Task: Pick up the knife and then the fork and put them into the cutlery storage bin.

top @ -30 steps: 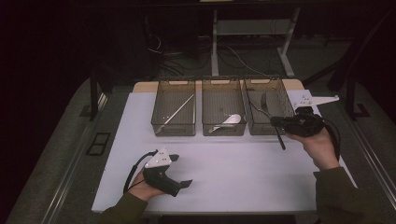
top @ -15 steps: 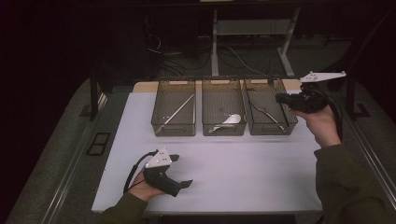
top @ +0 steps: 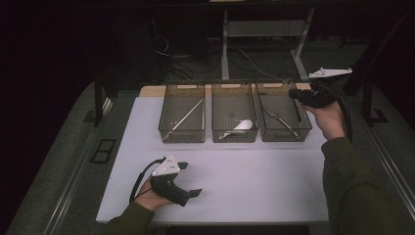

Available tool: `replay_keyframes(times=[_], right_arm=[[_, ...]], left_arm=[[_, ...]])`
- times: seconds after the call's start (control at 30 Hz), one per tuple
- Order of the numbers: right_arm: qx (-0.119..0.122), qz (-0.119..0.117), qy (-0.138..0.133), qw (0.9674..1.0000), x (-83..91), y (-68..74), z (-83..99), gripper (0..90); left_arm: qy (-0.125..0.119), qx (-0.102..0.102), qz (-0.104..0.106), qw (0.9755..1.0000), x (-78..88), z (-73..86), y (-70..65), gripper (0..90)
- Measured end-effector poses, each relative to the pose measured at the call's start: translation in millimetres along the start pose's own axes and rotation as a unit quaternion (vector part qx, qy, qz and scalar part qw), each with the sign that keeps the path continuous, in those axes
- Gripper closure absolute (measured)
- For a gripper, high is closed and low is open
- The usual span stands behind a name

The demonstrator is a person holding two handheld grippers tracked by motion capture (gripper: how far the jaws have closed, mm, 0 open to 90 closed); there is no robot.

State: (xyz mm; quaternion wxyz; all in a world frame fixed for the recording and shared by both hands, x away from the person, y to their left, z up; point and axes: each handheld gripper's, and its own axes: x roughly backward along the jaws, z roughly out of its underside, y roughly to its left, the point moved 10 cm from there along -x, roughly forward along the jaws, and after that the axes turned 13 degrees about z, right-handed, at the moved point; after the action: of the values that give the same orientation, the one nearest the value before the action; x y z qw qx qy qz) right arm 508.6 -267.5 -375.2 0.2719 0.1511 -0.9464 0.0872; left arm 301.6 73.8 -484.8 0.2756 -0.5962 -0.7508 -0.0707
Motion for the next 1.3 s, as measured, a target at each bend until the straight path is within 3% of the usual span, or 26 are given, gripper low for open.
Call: replay_keyframes(times=[0.53,0.87,1.03,1.3], right_arm=[[-0.002,0.017,0.058,0.9982,-28.8,-11.4,46.3,84.8],[0.028,0.027,0.106,0.9936,-40.0,-14.3,71.1,84.8],[0.037,0.029,0.134,0.9898,-45.2,-13.6,80.6,84.7],[0.043,0.021,0.142,0.9887,-48.3,-8.1,81.3,82.3]], left_arm=[[0.000,0.000,0.003,1.0000,-1.1,-0.2,-0.8,0.0],[0.000,0.000,0.004,1.0000,-1.5,-0.3,-1.0,0.0],[0.001,-0.001,0.004,1.0000,-1.6,-0.2,-1.1,0.0],[0.000,0.000,0.004,1.0000,-1.4,-0.3,-1.2,0.0]])
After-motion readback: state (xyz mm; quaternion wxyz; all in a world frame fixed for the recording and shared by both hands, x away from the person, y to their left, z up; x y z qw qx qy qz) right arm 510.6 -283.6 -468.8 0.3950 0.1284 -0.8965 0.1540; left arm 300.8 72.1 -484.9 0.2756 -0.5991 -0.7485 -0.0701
